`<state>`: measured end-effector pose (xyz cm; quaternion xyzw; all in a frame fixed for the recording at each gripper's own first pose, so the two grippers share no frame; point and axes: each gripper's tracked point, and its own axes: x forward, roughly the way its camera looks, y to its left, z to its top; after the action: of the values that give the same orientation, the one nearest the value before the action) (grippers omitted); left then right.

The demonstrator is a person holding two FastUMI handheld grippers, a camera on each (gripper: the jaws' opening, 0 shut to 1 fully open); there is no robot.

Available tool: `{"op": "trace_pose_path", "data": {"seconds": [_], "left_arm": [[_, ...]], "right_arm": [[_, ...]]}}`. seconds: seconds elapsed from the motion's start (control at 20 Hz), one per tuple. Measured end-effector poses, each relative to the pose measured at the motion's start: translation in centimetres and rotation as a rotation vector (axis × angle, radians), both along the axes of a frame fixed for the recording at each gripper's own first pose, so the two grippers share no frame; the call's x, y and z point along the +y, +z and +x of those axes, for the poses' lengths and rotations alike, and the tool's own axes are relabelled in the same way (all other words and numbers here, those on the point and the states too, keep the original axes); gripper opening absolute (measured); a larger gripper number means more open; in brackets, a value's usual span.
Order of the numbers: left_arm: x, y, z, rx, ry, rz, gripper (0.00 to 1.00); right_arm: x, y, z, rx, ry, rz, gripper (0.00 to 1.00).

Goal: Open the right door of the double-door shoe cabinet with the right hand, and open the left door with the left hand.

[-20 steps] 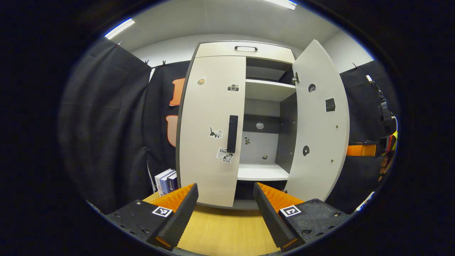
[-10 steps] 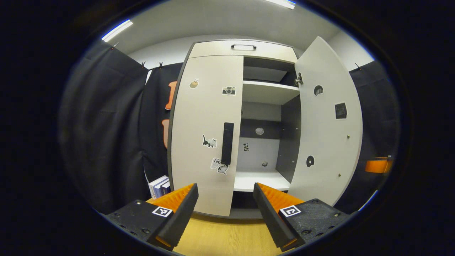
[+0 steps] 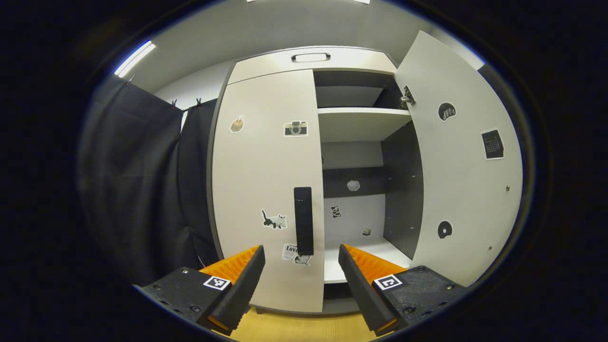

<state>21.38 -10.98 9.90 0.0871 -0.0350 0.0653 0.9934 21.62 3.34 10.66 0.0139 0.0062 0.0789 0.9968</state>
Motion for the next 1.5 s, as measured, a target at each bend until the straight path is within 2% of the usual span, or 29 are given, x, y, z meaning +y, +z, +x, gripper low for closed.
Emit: {"op": "trace_pose_path", "data": {"seconds": [0.05, 0.1, 0.15, 0.25, 0.3, 0.35, 0.4, 0.45, 0.5, 0.55, 0.6, 0.85, 0.9, 0.95, 1.0, 1.05, 1.1, 1.15, 1.2, 1.25, 1.4, 1.45, 1.5], "left_arm": [[0.2, 0.1, 1.2, -0.006, 0.003, 0.003, 0.95], [0.5, 0.2, 2.3, -0.007, 0.007, -0.005, 0.93], [0.9, 0.2, 3.3, -0.011, 0.006, -0.020, 0.95], [1.7, 0.1, 5.1, -0.009, 0.004, -0.045, 0.95], [2.2, 0.1, 6.0, -0.007, 0.006, -0.051, 0.95], [2.7, 0.1, 6.8, -0.001, 0.007, -0.054, 0.96], [3.1, 0.2, 7.5, -0.002, 0.006, -0.056, 0.95], [3.4, 0.3, 8.2, -0.004, 0.002, -0.062, 0.96], [3.6, 0.2, 8.8, 0.002, -0.003, -0.069, 0.95], [3.7, 0.1, 9.2, 0.009, -0.004, -0.070, 0.96], [3.9, 0.0, 9.6, 0.013, -0.003, -0.063, 0.95], [3.7, -1.1, 11.6, 0.047, -0.021, -0.050, 0.95], [3.5, -1.1, 11.8, 0.051, -0.028, -0.051, 0.93], [3.2, -1.2, 12.0, 0.052, -0.039, -0.056, 0.88], [2.9, -1.4, 12.3, 0.058, -0.047, -0.060, 0.81], [2.7, -1.5, 12.3, 0.061, -0.055, -0.066, 0.67], [2.4, -1.5, 12.4, 0.059, -0.063, -0.069, 0.64], [1.9, -1.6, 12.4, 0.065, -0.077, -0.078, 0.54], [1.8, -1.7, 12.3, 0.071, -0.065, -0.074, 0.47], [1.9, -1.8, 12.3, 0.080, -0.062, -0.062, 0.34], [2.1, -1.8, 12.0, 0.075, -0.057, -0.081, 0.29], [2.1, -1.9, 11.8, 0.074, -0.063, -0.078, 0.23], [2.2, -1.9, 11.3, 0.078, -0.067, -0.069, 0.21]], "right_arm": [[-0.2, -0.1, 0.0, 0.004, -0.008, -0.004, 0.92], [-0.4, -0.2, -0.1, 0.006, -0.015, -0.007, 0.92], [-0.6, -0.2, -0.2, 0.007, -0.022, -0.012, 1.00], [-1.0, -0.2, -0.2, 0.008, -0.037, -0.017, 1.00], [-1.1, -0.3, -0.2, 0.010, -0.045, -0.017, 0.92], [-1.1, -0.3, -0.1, 0.011, -0.054, -0.015, 1.00], [-1.2, -0.2, -0.1, 0.013, -0.060, -0.014, 0.92], [-1.3, -0.3, -0.1, 0.015, -0.067, -0.013, 0.92], [-1.4, -0.3, -0.2, 0.018, -0.072, -0.014, 1.00], [-1.4, -0.3, -0.2, 0.020, -0.075, -0.016, 1.00], [-1.4, -0.3, -0.2, 0.022, -0.077, -0.019, 0.92], [-1.2, -0.5, -0.2, 0.034, -0.081, -0.027, 0.92], [-1.1, -0.5, -0.4, 0.040, -0.079, -0.026, 1.00], [-1.0, -0.5, -0.4, 0.040, -0.078, -0.024, 0.92], [-1.0, -0.4, -0.4, 0.038, -0.079, -0.024, 1.00], [-1.0, -0.3, -0.3, 0.035, -0.081, -0.026, 1.00], [-1.0, -0.3, -0.4, 0.033, -0.083, -0.027, 1.00], [-1.1, -0.3, -0.4, 0.033, -0.084, -0.027, 1.00], [-1.0, -0.2, -0.4, 0.034, -0.083, -0.023, 0.92], [-0.9, -0.3, -0.5, 0.036, -0.081, -0.020, 0.92], [-0.4, -0.4, -0.5, 0.045, -0.082, -0.021, 0.92], [-0.4, -0.3, -0.4, 0.046, -0.089, -0.018, 0.92], [-0.2, -0.3, -0.5, 0.047, -0.089, -0.012, 1.00]]}}
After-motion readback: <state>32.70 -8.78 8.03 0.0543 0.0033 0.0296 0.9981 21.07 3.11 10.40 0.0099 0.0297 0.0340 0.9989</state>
